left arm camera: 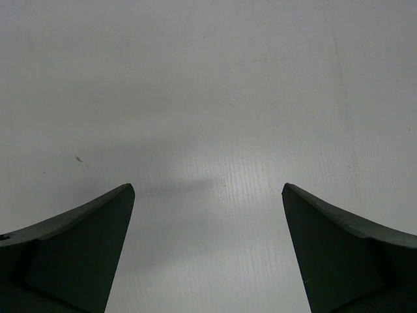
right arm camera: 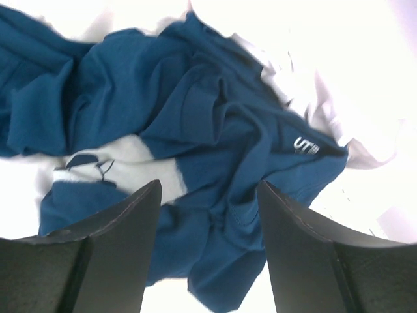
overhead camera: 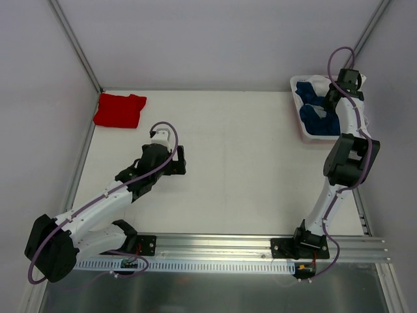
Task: Fold and stack the t-shirts
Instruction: Grab the tshirt from the pile
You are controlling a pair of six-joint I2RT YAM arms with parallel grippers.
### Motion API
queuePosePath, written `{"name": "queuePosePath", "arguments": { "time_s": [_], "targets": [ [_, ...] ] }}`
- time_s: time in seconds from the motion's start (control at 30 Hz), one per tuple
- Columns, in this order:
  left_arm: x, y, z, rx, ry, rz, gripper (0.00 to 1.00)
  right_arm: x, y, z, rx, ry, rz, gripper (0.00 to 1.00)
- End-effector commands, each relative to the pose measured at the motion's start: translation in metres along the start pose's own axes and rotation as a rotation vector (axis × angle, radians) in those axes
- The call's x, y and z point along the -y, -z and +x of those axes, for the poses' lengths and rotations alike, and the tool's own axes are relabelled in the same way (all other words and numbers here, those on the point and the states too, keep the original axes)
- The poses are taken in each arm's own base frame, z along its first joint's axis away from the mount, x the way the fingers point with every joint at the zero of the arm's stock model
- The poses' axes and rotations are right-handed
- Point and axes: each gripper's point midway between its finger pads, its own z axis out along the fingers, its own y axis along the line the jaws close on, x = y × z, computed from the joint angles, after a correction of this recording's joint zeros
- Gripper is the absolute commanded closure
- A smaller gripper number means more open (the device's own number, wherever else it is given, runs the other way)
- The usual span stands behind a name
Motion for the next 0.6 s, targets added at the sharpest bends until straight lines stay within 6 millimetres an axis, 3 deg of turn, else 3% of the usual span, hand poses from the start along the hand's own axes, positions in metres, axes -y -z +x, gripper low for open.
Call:
{"name": "queuePosePath", "arguments": {
  "time_s": [0.0,0.1,0.17,0.33,0.57],
  "targets": [
    [0.009,-0.003,-0.002,0.013,0.023,0.034,0.01,0.012,0.0,-0.026,0.058,0.001,0.036,0.36],
    [0.005,-0.005,0.001,0.01,0.015,0.014,0.01,0.02,-0.007,-0.03,0.062,-0.007,0.056,0.36],
    [0.005,-0.006,0.001,0.012,0.011,0.013,0.01,0.021,-0.011,-0.03,0.058,-0.002,0.058,0.44],
    [0.007,-0.01,0.002,0.005,0.002,0.015,0.01,0.02,-0.018,-0.027,0.051,0.004,0.059,0.52],
    [0.005,-0.012,0.005,-0.004,0.001,0.005,0.01,0.012,-0.033,-0.016,0.025,0.016,0.029,0.53]
  ]
}}
